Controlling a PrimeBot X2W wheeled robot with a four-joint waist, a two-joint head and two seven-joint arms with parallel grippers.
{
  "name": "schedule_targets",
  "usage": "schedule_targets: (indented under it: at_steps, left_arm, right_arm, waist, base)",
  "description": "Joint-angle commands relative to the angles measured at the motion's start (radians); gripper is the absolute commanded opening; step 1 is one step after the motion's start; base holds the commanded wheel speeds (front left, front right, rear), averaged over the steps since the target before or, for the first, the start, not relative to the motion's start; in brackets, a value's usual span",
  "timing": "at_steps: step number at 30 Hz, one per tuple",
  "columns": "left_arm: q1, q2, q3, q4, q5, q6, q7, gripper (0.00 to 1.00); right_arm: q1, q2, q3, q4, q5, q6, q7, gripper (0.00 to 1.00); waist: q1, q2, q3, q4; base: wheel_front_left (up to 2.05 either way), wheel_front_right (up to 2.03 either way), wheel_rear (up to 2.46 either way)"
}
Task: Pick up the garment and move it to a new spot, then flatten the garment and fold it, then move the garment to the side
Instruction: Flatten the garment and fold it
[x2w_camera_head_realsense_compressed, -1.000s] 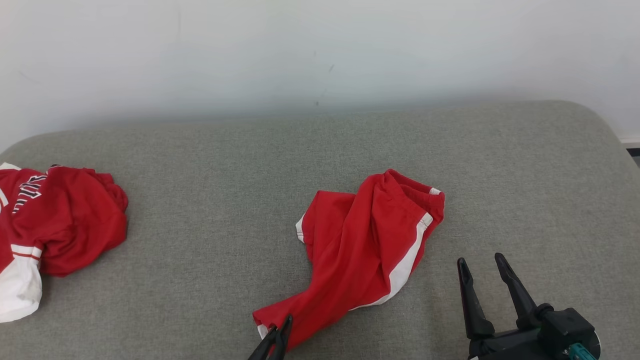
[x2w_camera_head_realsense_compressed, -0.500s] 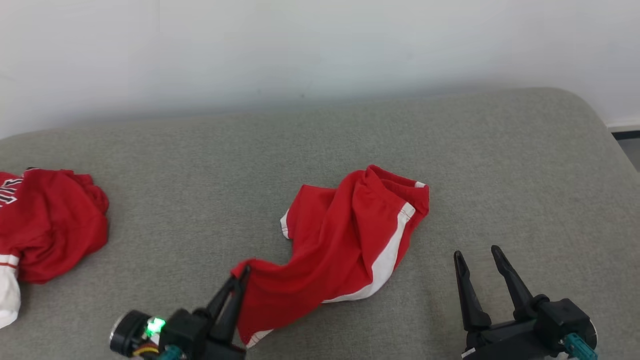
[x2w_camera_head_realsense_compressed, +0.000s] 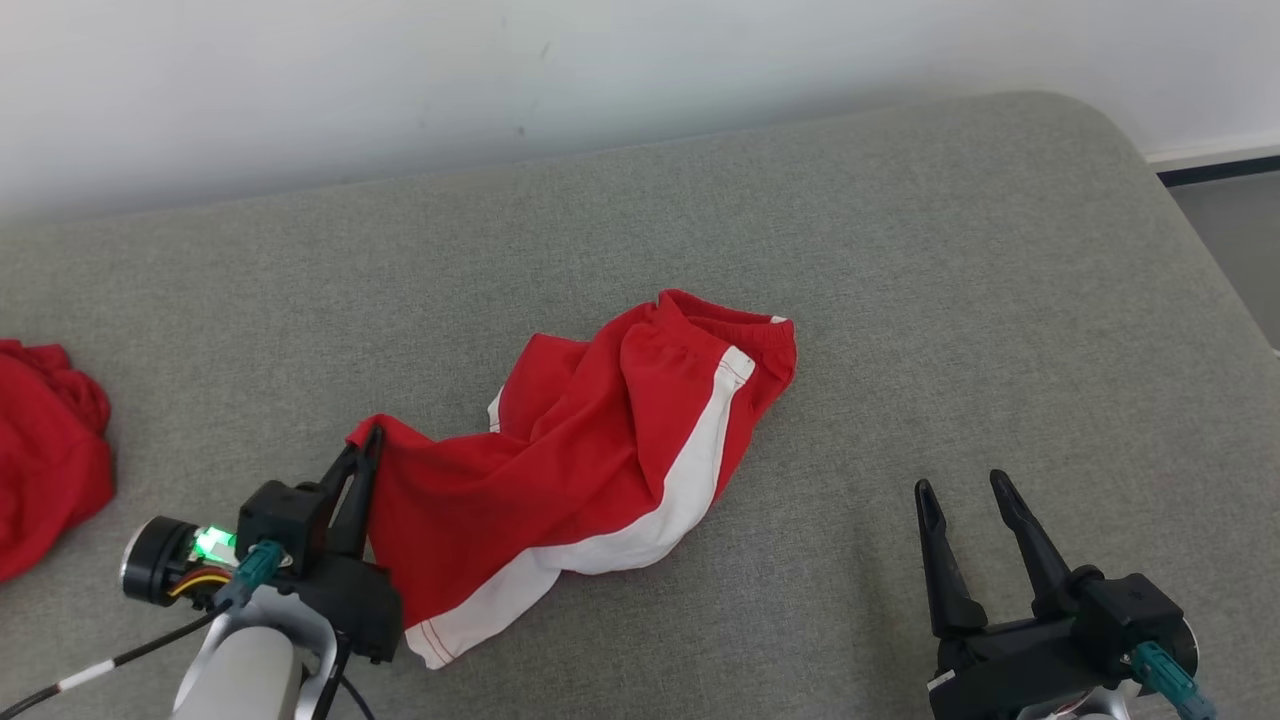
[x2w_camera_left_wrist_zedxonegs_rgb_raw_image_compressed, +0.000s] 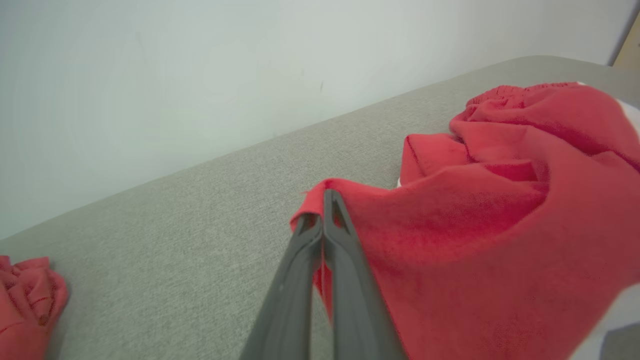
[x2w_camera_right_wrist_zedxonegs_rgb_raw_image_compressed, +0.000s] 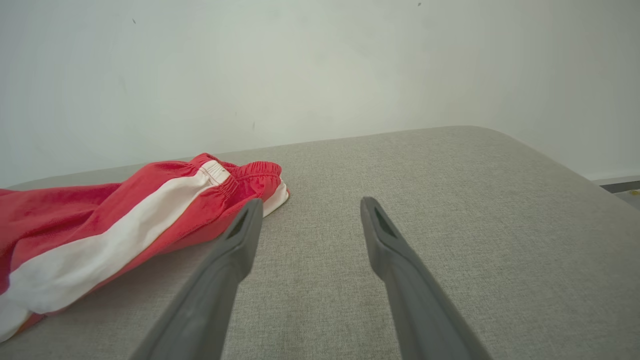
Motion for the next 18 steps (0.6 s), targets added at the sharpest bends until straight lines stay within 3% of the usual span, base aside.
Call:
schedule_targets:
  at_steps: [1,2,3,4,11,18]
  left_arm:
    - [-0.021,-0.016,0.003,0.032,-0.010,0.003,-0.006,0.16]
    - [-0.031,-0.018,0.000,0.058,-0.004,0.002,-0.007,0.43]
    - [-0.043,-0.026,0.002,0.069,-0.001,0.002,-0.007,0.94]
    - [-0.048,-0.037,0.007,0.078,-0.005,0.004,-0.006,1.00]
    - [0.013,-0.086,0.070,0.036,-0.032,0.001,-0.007,1.00]
    - [0.152,-0.122,0.135,-0.147,-0.028,-0.003,-0.007,1.00]
  right_arm:
    - [-0.009,0.003,-0.004,0.003,-0.001,-0.002,-0.001,1.00]
    - [-0.009,0.004,-0.004,0.005,-0.002,-0.002,-0.001,1.00]
    - [-0.008,0.006,-0.005,0.007,-0.003,-0.002,-0.001,1.00]
    - [-0.009,0.007,-0.005,0.010,-0.005,-0.002,-0.001,1.00]
    - [0.013,0.009,-0.014,0.021,-0.002,-0.002,-0.001,1.00]
    - [0.030,0.014,-0.013,0.020,0.000,-0.002,-0.001,1.00]
  waist:
    - [-0.0002,-0.0001,0.004,-0.001]
    - [-0.0002,-0.0001,0.004,0.001]
    - [-0.0002,-0.0001,0.002,0.005]
    - [-0.0002,-0.0001,-0.001,0.008]
    - [-0.0002,-0.0001,-0.033,0.062]
    - [-0.0002,-0.0001,-0.057,0.114]
  base:
    - [0.00,0.00,0.00]
    - [0.00,0.00,0.00]
    - [0.00,0.00,0.00]
    - [0.00,0.00,0.00]
    - [0.00,0.00,0.00]
    - [0.00,0.00,0.00]
